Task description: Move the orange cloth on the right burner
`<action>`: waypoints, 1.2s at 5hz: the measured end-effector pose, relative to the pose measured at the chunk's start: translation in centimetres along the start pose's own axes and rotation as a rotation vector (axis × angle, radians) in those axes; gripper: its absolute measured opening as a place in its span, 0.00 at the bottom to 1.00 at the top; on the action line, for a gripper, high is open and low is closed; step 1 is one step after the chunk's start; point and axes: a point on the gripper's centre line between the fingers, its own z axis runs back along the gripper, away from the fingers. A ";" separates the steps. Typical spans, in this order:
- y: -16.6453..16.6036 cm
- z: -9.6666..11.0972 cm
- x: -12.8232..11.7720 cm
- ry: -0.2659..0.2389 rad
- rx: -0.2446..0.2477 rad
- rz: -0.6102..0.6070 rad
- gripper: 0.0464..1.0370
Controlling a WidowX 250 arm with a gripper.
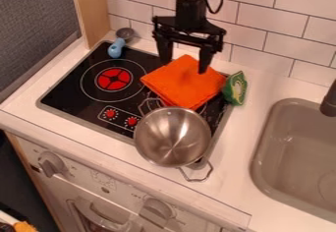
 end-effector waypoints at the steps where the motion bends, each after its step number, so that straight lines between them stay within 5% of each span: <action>1: 0.0 0.2 0.1 -0.011 -0.001 0.005 0.96; 6: -0.1 0.2 0.1 -0.009 -0.002 0.004 0.96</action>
